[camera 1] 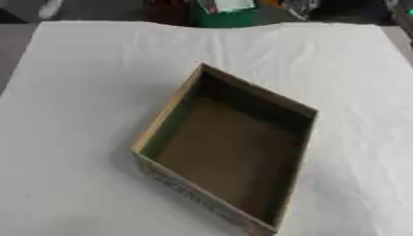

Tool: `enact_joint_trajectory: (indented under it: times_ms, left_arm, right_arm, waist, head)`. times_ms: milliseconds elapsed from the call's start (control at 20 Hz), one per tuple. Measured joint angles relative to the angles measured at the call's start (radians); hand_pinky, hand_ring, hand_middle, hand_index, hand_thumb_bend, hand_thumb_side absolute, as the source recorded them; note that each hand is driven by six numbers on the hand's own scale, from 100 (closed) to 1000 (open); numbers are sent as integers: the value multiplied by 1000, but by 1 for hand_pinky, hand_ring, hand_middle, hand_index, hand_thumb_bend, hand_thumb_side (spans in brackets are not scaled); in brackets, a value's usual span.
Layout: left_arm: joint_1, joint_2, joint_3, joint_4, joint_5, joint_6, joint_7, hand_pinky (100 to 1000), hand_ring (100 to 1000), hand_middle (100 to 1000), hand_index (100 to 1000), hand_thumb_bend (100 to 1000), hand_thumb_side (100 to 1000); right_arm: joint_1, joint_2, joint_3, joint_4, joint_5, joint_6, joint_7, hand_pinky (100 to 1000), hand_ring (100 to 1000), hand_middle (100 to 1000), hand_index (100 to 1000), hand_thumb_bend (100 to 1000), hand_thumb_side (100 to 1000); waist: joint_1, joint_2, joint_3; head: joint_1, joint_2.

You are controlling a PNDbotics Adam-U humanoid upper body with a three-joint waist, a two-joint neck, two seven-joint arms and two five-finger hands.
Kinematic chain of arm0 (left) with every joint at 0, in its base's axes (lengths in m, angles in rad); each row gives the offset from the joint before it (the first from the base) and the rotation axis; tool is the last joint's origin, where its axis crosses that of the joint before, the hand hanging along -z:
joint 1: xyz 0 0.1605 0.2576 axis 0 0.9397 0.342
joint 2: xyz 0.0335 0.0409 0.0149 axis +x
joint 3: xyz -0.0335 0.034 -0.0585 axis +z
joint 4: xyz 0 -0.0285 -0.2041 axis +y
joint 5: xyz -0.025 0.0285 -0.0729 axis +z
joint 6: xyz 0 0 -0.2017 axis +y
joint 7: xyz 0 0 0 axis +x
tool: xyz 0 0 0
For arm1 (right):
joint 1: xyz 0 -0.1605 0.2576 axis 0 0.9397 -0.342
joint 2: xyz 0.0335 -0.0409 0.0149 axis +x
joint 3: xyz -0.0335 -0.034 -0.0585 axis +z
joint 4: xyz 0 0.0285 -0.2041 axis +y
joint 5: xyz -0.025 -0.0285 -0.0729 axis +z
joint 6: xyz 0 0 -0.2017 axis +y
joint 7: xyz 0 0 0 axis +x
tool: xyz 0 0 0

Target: Pick up objects on the table and place them in the box.

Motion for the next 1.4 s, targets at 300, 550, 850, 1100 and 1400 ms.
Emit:
enact_joint_trajectory:
  times_ms: [300, 550, 850, 1100, 1400]
  left_arm:
    - [-1, 9, 23, 0, 5, -28, 105, 423, 583, 662, 653, 100, 722]
    - [-7, 17, 27, 0, 1, -46, 173, 423, 583, 661, 651, 100, 722]
    - [-13, 17, 24, 0, -1, -46, 171, 424, 583, 661, 651, 100, 720]
    - [-14, 17, 22, 0, -1, -46, 160, 424, 582, 660, 650, 100, 722]
    - [-20, 16, 18, 0, 2, -45, 146, 423, 582, 660, 648, 100, 722]
  right_arm:
    - [4, -17, 90, -109, 29, 0, 84, 723, 761, 616, 721, 100, 435]
    - [-6, -6, 161, -146, 92, -27, 167, 705, 767, 625, 718, 100, 451]
    - [11, 23, 231, -165, 168, -58, 242, 713, 769, 626, 721, 100, 447]
    - [25, 45, 268, -169, 198, -58, 279, 718, 774, 630, 723, 100, 450]
    - [63, 61, 302, -143, 249, -72, 345, 747, 804, 683, 776, 100, 467]
  waist:
    - [-7, -4, 10]
    - [-9, -7, 10]
    - [-9, -7, 9]
    - [-10, -7, 10]
    - [-14, -7, 15]
  head:
    - [-8, 8]
    - [-10, 9]
    - [-5, 9]
    - [-4, 9]
    - [-7, 7]
